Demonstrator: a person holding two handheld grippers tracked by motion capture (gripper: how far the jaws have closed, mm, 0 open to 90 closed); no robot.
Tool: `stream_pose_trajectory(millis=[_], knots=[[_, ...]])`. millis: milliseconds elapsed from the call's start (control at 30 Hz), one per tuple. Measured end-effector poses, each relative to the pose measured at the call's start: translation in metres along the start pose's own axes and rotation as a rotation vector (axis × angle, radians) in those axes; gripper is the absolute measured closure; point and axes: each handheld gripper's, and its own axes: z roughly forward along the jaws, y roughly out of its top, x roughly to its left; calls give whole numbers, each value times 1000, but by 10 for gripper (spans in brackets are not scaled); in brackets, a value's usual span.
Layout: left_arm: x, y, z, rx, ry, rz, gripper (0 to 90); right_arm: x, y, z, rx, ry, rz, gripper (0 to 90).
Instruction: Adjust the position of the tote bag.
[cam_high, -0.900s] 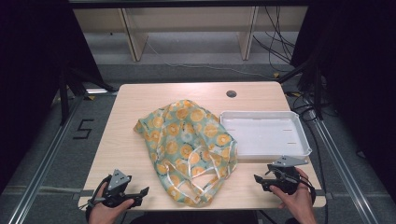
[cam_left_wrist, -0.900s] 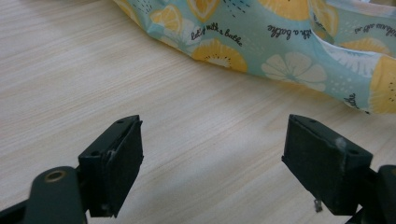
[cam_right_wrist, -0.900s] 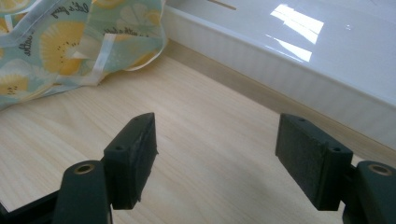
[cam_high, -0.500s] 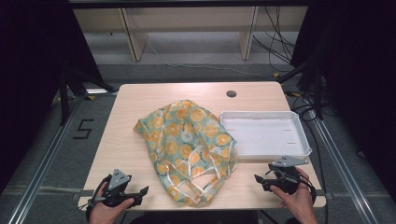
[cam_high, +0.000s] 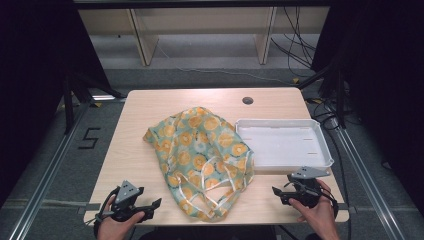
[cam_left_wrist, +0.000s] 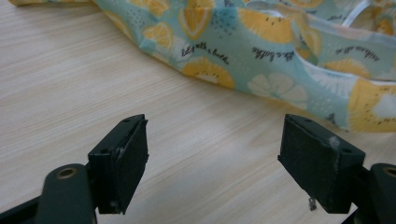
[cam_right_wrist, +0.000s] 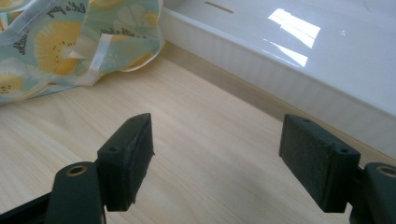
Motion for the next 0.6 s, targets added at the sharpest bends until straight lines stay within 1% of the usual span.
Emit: stream_pose_trajectory(millis=[33, 67, 100, 133, 167, 200, 233, 300, 333, 367, 400, 433, 467, 500, 533, 567, 600], knots=[[-3, 2, 1, -17, -20, -19, 232, 0, 0, 0, 4, 10, 1, 271], [-4, 4, 1, -14, -31, -12, 234, 0, 2, -1, 20, 25, 9, 271], [-6, 5, 2, -26, -38, -25, 236, 1, 2, -1, 15, 18, 14, 271], [-7, 8, 3, -17, -38, -8, 237, 1, 2, -2, 13, 1, 7, 271], [-10, 9, 6, -32, -46, -15, 239, 3, 2, -1, 15, 14, 43, 271], [-12, 12, 8, -25, -48, -9, 240, 1, 2, 0, 8, 10, 13, 271], [-14, 14, 11, -19, -55, 3, 239, 1, 2, 1, -12, -2, 7, 271], [-19, 17, 15, -33, -60, 1, 231, 1, 2, 0, -9, 1, 6, 271], [-22, 20, 16, -30, -58, 2, 224, 1, 2, 1, -6, 1, 3, 271], [-23, 22, 17, -29, -59, 8, 207, 2, 4, 0, 17, 21, 20, 271], [-24, 23, 19, -40, -63, 2, 190, 1, 4, 1, 13, 22, 7, 271], [-26, 25, 21, -43, -50, 1, 167, 1, 4, 2, 12, 15, -3, 270], [-27, 28, 22, -28, -40, 17, 147, 1, 4, 2, 8, 9, -4, 270], [-28, 30, 24, -31, -35, 18, 154, 3, 6, 2, 4, 9, 16, 271], [-29, 34, 27, -15, -30, 41, 151, 3, 6, 1, -2, -6, 8, 271], [-29, 35, 30, -14, -26, 47, 151, 3, 7, 2, -12, -2, -10, 270], [-31, 37, 34, -5, -8, 50, 151, 4, 8, 2, -10, -3, 1, 270]])
